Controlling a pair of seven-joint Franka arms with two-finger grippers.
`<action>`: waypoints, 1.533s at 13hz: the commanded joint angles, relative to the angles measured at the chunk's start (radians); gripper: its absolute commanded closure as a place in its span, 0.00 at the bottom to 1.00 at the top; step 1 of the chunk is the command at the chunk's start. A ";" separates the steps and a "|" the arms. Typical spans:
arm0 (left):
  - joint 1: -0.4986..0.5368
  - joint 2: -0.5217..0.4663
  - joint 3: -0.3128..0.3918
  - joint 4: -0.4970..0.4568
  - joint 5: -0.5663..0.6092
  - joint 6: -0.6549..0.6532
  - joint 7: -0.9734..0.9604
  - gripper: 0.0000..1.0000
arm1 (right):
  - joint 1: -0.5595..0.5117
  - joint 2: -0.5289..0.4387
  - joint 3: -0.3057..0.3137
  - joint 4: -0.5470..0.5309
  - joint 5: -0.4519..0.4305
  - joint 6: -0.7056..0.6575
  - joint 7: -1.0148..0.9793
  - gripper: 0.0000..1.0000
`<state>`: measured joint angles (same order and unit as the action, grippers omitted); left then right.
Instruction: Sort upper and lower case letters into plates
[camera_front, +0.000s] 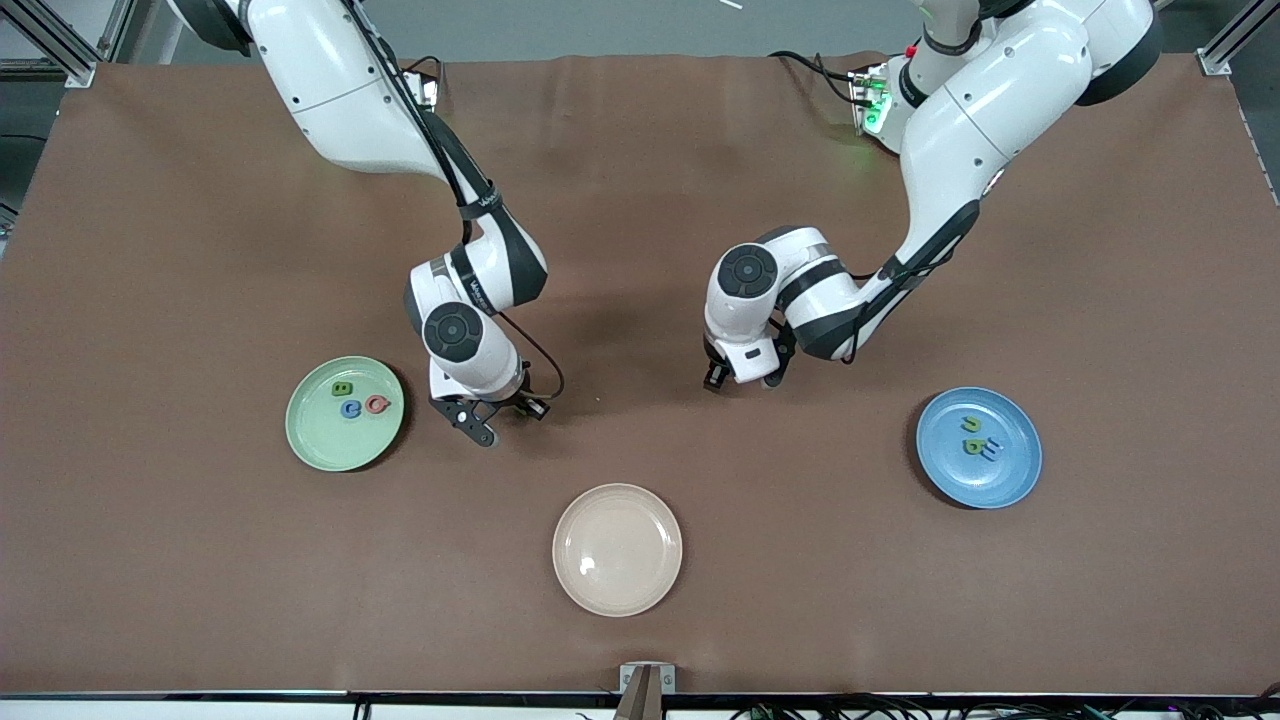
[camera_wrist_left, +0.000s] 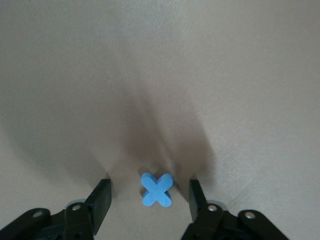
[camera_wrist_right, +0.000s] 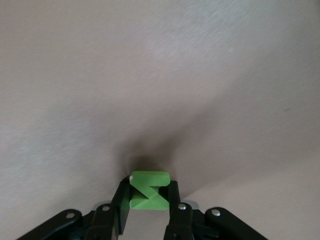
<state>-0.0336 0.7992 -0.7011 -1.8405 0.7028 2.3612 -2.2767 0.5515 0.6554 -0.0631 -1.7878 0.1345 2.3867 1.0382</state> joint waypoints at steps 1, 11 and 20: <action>-0.005 0.009 0.011 0.001 0.006 0.016 -0.014 0.56 | -0.076 -0.088 0.002 -0.012 -0.003 -0.131 -0.139 1.00; 0.160 -0.123 0.005 0.138 0.012 -0.250 0.478 1.00 | -0.446 -0.145 0.002 -0.019 -0.118 -0.221 -0.786 1.00; 0.512 -0.105 0.008 0.118 0.014 -0.252 1.087 0.36 | -0.506 -0.069 0.003 -0.045 -0.116 -0.164 -0.868 0.97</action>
<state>0.4533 0.6734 -0.6872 -1.7049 0.7087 2.1131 -1.2510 0.0675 0.6008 -0.0810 -1.8058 0.0339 2.2101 0.1799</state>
